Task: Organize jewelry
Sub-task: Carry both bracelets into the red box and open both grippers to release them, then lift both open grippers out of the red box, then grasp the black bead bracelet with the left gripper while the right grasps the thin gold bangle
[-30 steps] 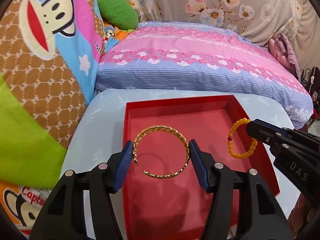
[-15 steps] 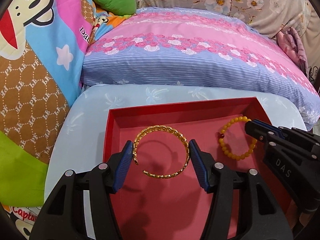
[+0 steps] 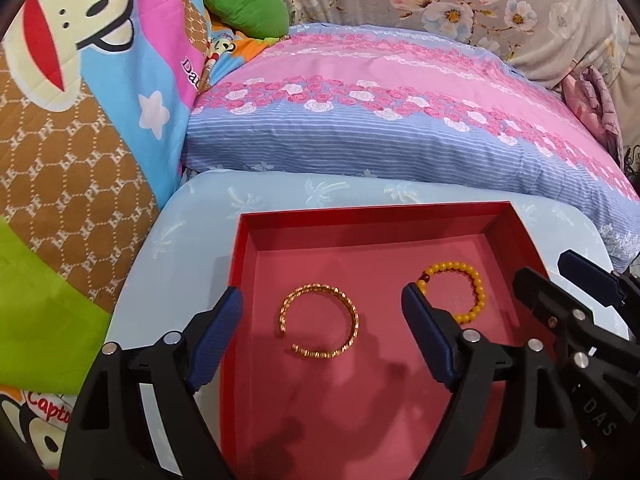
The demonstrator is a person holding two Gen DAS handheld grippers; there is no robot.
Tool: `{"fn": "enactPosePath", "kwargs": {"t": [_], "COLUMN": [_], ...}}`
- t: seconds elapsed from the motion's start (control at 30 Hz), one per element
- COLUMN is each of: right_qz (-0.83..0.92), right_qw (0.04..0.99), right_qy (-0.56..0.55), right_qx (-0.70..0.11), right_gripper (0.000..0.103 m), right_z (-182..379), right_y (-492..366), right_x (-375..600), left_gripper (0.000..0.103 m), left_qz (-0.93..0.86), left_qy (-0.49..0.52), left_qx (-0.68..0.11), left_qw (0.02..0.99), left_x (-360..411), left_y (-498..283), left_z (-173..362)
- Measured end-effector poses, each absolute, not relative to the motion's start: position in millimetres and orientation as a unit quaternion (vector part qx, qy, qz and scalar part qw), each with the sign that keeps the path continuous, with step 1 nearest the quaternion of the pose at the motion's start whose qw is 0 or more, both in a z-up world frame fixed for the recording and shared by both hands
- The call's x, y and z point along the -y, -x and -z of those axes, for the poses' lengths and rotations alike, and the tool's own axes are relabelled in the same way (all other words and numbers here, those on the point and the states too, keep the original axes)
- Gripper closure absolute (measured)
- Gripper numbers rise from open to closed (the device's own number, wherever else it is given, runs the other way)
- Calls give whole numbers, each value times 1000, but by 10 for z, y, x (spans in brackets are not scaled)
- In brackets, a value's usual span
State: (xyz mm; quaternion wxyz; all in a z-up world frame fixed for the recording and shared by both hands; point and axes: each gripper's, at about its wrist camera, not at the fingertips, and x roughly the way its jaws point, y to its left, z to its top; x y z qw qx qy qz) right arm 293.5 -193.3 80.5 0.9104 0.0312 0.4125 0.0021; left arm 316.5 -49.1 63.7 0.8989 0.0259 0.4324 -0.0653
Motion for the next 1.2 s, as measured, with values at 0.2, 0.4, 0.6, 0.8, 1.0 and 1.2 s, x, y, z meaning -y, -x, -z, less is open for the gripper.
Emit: {"fn": "enactPosePath", "kwargs": {"t": [0.2,0.4,0.6,0.8,1.0,1.2], "right_qz": [-10,-10,-4,4,15,16], "right_qw": [918,917,910,900,892,880], "right_qy": [-32,-43,-56,-68,-61,-68], "right_qx": [-394,-397,-411,-431,-448,-470], "right_gripper": [48,48,48,48,48,48], "right_z": [-1005,-1009,-903,-735,-548,-359], "right_y": [-2396,-1794,-1256,-834,-567,-435], "right_x": [1924,1955,2015,2079,2093,2089], "left_gripper": [21,21,21,21,23,42], "left_qz": [70,75,71,76,79,79], "left_qy": [-28,-37,-39,-30,-38,-25], "left_qx": [-401,-386,-380,-402,-436,-459], "left_qw": [913,919,921,912,896,884], "left_x": [384,317,206,99,124,73], "left_y": [-2697,-2137,-1555,-1094,-894,-921], "left_z": [-896,-1023,-993,-745,-380,-138]}}
